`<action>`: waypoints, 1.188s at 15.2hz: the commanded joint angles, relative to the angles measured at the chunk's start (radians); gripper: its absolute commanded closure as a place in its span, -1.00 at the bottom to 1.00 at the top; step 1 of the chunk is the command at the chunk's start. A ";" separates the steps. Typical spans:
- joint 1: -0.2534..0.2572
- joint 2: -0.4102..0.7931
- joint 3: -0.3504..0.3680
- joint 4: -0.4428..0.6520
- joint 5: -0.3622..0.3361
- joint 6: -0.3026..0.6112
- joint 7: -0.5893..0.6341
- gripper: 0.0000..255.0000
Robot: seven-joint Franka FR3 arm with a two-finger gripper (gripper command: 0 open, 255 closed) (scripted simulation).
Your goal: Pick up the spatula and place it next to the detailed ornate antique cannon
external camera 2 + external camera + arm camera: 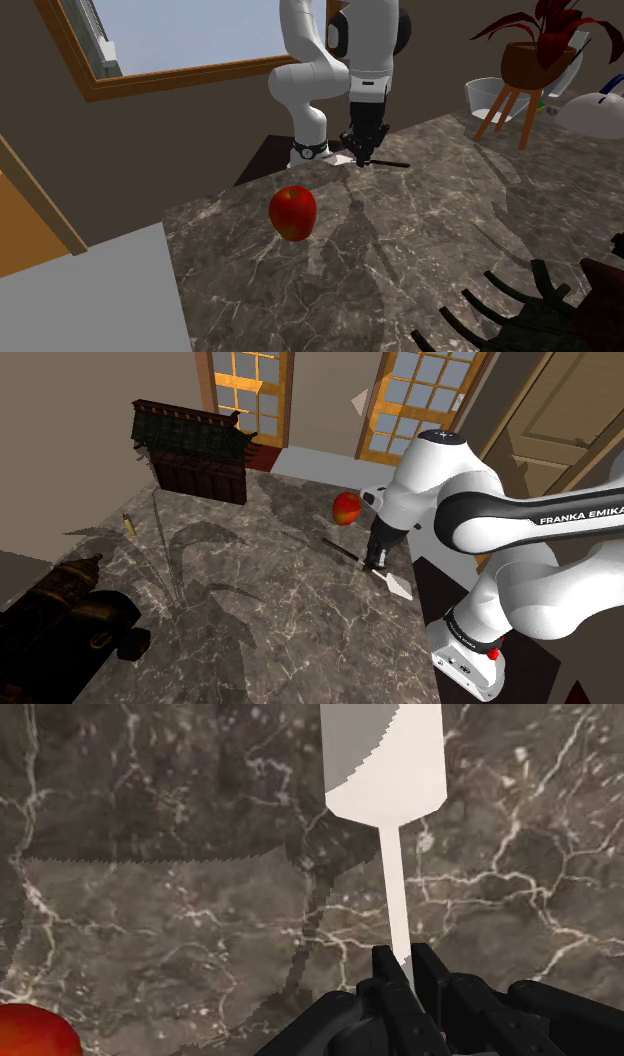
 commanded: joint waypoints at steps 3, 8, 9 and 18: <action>-0.001 -0.032 -0.005 0.041 -0.006 -0.073 0.004 1.00; -0.005 -0.056 -0.012 0.096 -0.014 -0.152 0.006 1.00; -0.005 -0.059 -0.014 0.108 -0.016 -0.168 0.006 1.00; -0.011 -0.076 -0.025 0.220 -0.028 -0.297 0.009 1.00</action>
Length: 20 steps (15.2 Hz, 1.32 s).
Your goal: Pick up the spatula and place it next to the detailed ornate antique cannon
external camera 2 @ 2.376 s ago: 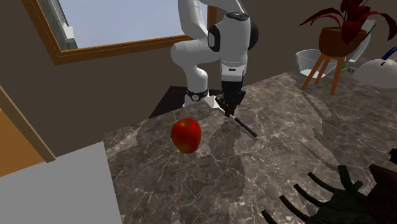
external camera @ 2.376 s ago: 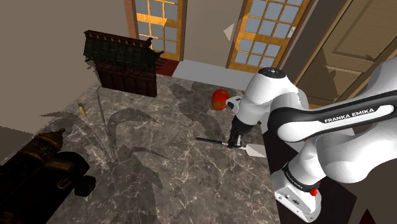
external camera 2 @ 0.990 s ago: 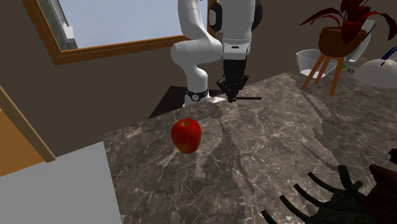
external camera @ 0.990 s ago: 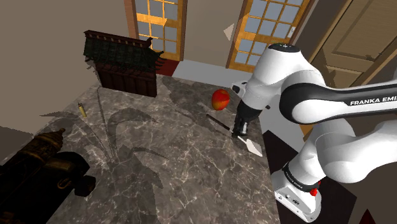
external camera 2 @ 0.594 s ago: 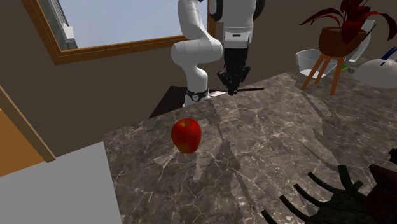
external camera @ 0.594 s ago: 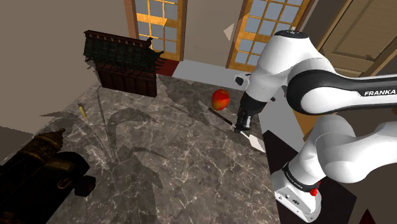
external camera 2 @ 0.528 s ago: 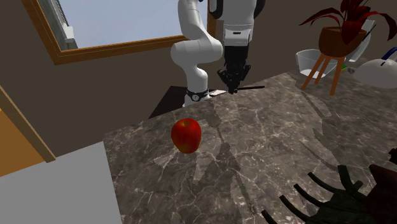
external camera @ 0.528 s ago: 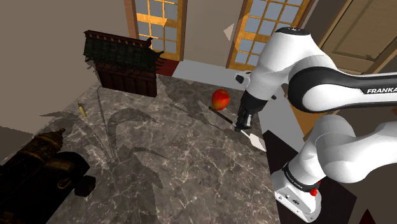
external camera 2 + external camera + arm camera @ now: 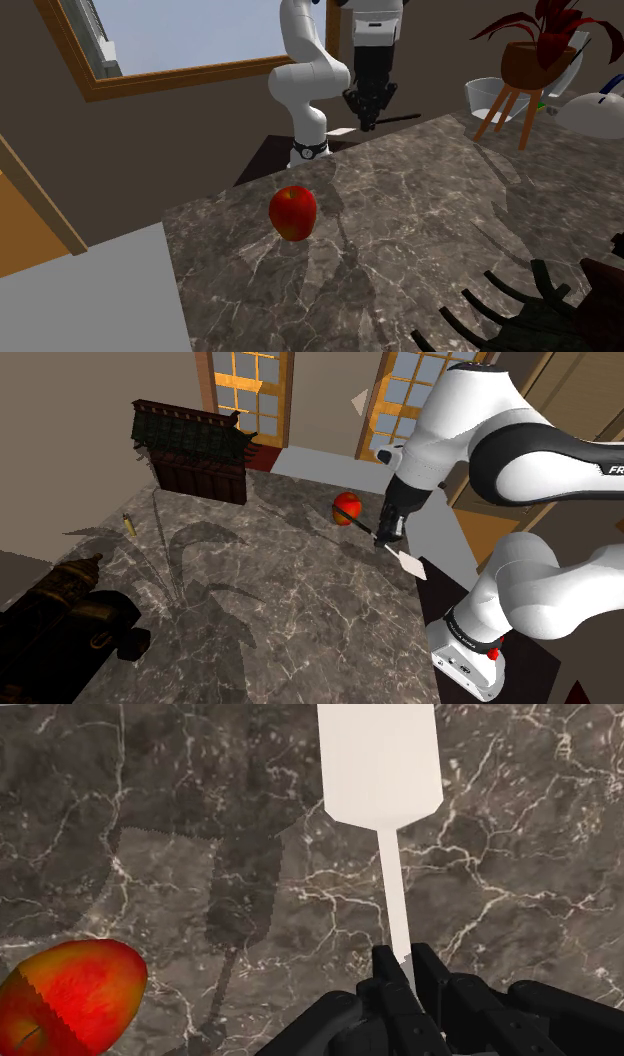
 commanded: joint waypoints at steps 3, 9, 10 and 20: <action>-0.002 0.000 -0.004 0.056 -0.004 -0.056 0.003 1.00; -0.005 0.007 -0.010 0.140 -0.011 -0.133 0.005 1.00; -0.006 0.008 -0.011 0.154 -0.012 -0.146 0.005 1.00; -0.011 0.038 -0.020 0.306 -0.022 -0.268 0.009 1.00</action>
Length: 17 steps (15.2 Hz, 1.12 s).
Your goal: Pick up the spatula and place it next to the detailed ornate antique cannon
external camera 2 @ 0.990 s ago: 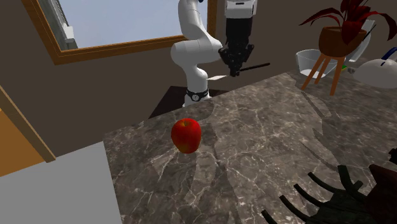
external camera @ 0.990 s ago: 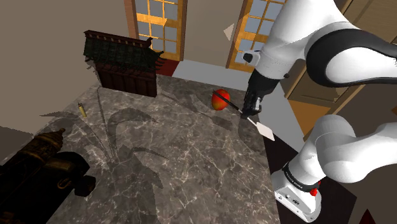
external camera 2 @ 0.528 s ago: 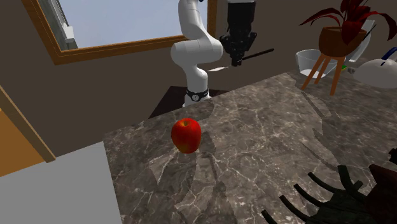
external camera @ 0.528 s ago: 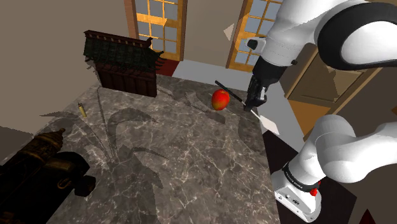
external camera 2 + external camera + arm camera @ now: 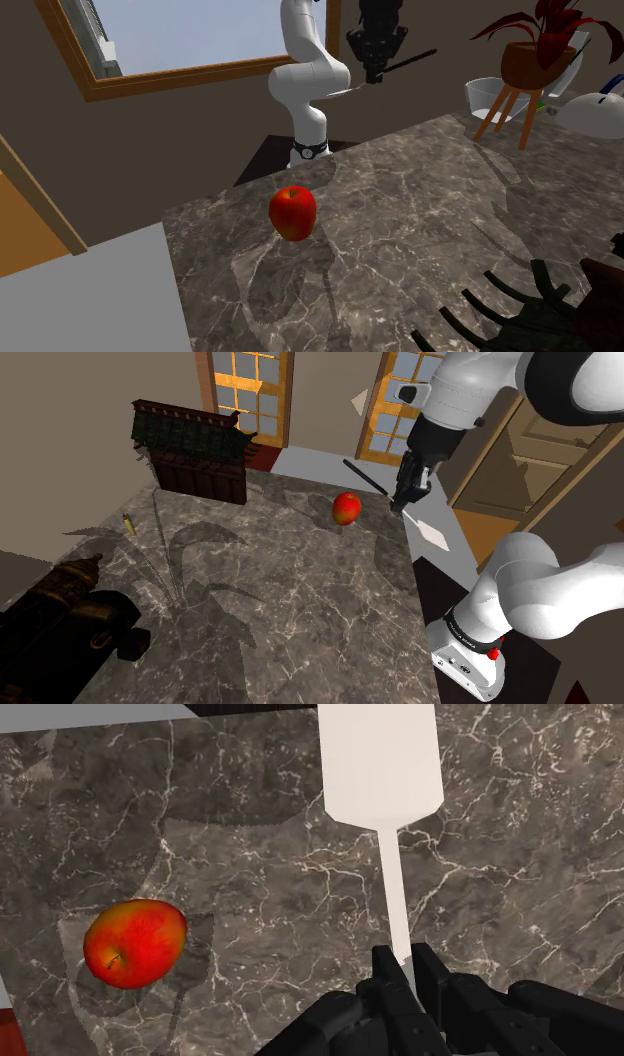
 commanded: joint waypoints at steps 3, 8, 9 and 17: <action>-0.002 0.017 -0.002 0.053 -0.003 -0.037 0.002 1.00; 0.019 0.127 0.104 0.130 0.050 0.006 0.109 1.00; 0.022 0.152 0.125 0.149 0.057 0.014 0.130 1.00; 0.029 0.377 0.291 0.338 0.072 0.067 0.308 1.00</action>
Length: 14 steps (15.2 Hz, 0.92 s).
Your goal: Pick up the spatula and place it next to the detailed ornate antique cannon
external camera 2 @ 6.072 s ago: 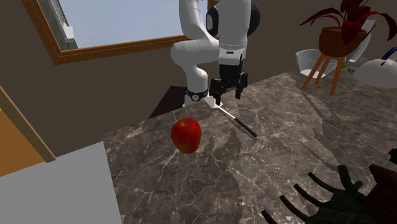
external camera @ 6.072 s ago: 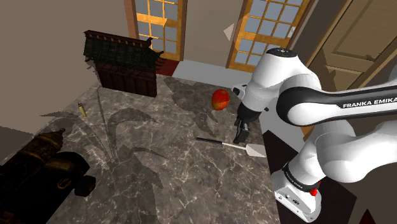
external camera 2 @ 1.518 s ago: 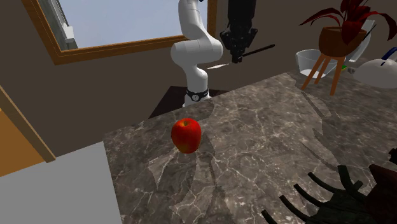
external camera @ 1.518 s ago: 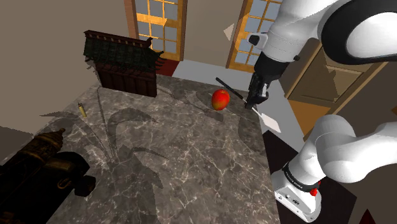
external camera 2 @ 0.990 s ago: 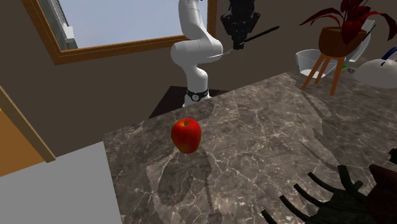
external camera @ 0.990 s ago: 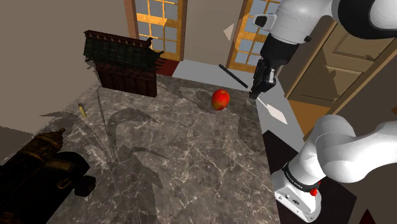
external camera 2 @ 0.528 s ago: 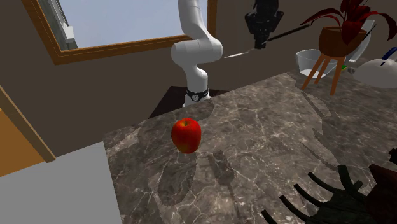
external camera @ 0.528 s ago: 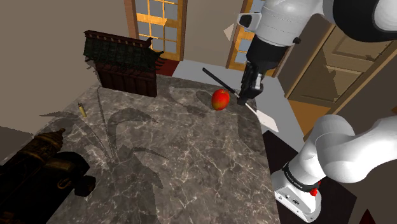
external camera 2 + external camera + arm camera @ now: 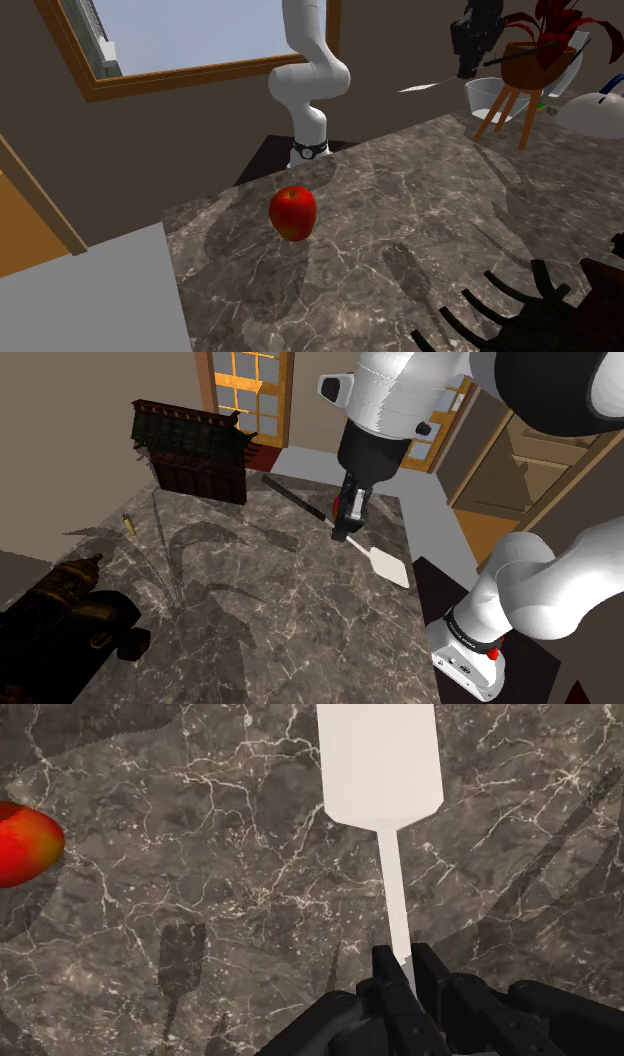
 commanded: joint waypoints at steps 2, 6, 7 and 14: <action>-0.002 0.097 0.062 0.086 -0.014 0.015 0.071 1.00; 0.000 0.241 0.148 0.220 -0.061 0.022 0.177 1.00; 0.002 0.280 0.169 0.257 -0.079 0.022 0.205 1.00; 0.077 0.605 0.292 0.574 -0.273 -0.030 0.419 1.00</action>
